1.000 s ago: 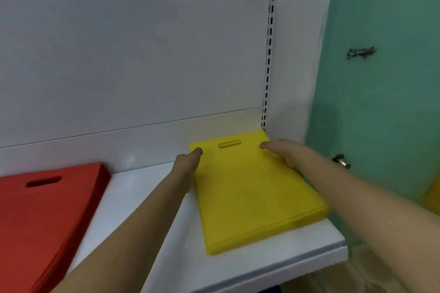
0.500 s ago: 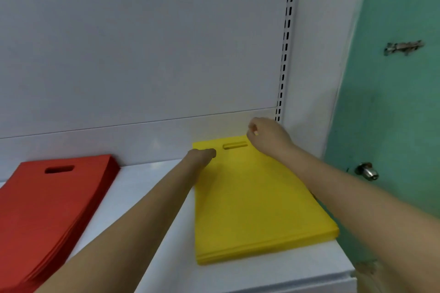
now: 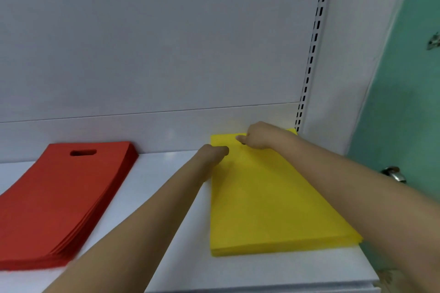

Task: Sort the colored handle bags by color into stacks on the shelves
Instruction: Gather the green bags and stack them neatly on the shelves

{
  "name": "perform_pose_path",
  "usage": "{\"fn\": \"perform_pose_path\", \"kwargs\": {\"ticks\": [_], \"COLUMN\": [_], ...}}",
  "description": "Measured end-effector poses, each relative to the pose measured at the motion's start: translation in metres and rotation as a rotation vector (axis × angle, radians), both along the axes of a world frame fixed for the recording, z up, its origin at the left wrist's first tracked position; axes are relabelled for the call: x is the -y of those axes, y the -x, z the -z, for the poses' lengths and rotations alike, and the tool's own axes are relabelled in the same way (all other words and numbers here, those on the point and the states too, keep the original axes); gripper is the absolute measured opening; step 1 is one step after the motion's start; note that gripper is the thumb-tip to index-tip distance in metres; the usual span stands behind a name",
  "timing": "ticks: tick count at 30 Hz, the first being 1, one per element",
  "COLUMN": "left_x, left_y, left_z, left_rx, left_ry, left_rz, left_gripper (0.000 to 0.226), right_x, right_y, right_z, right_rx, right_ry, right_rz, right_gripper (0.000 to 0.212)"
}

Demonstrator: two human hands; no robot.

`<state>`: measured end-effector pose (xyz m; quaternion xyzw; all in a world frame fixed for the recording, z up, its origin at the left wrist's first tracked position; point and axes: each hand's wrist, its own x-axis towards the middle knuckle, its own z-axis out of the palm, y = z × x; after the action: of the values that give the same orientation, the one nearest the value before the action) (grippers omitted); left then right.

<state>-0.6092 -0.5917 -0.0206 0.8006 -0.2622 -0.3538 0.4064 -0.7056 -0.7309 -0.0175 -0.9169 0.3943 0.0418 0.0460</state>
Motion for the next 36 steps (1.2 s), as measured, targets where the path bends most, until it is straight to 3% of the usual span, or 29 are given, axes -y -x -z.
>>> {"fn": "perform_pose_path", "kwargs": {"ticks": [8,12,15,20,23,27,30,36], "left_x": [-0.005,-0.008,-0.010,-0.018,-0.033,-0.064,-0.074,-0.091], "left_y": [-0.001,0.003,0.010,0.010,0.009,0.015,0.022,0.047], "left_z": [-0.001,0.004,0.004,0.001,-0.001,-0.004,-0.011,-0.013], "left_rx": [0.043,0.204,0.328,0.256,0.153,-0.075,-0.209,-0.037], "left_ry": [-0.026,-0.050,-0.075,0.019,0.035,-0.061,-0.075,-0.040], "left_rz": [0.042,0.163,0.264,0.200,0.059,0.025,0.053,0.121], "left_gripper": [0.058,0.065,0.062,0.077,0.075,0.060,0.061,0.065], "right_x": [-0.001,-0.004,-0.006,-0.012,-0.024,-0.054,-0.067,-0.105], "right_y": [-0.005,-0.003,0.002,0.025,0.061,0.119,0.133,0.136], "right_z": [-0.002,-0.005,-0.015,-0.033,-0.030,-0.013,0.000,-0.007], "right_rx": [-0.002,-0.022,0.015,0.257,0.402,0.312,0.386,0.517], "right_ry": [-0.088,-0.104,-0.067,-0.017,-0.023,-0.228,-0.439,-0.507], "right_rz": [0.068,0.034,-0.005,-0.007,0.118,0.472,0.600,0.654], "right_gripper": [0.059,0.069,0.064,0.063,0.048,0.066,0.071,0.074]}}
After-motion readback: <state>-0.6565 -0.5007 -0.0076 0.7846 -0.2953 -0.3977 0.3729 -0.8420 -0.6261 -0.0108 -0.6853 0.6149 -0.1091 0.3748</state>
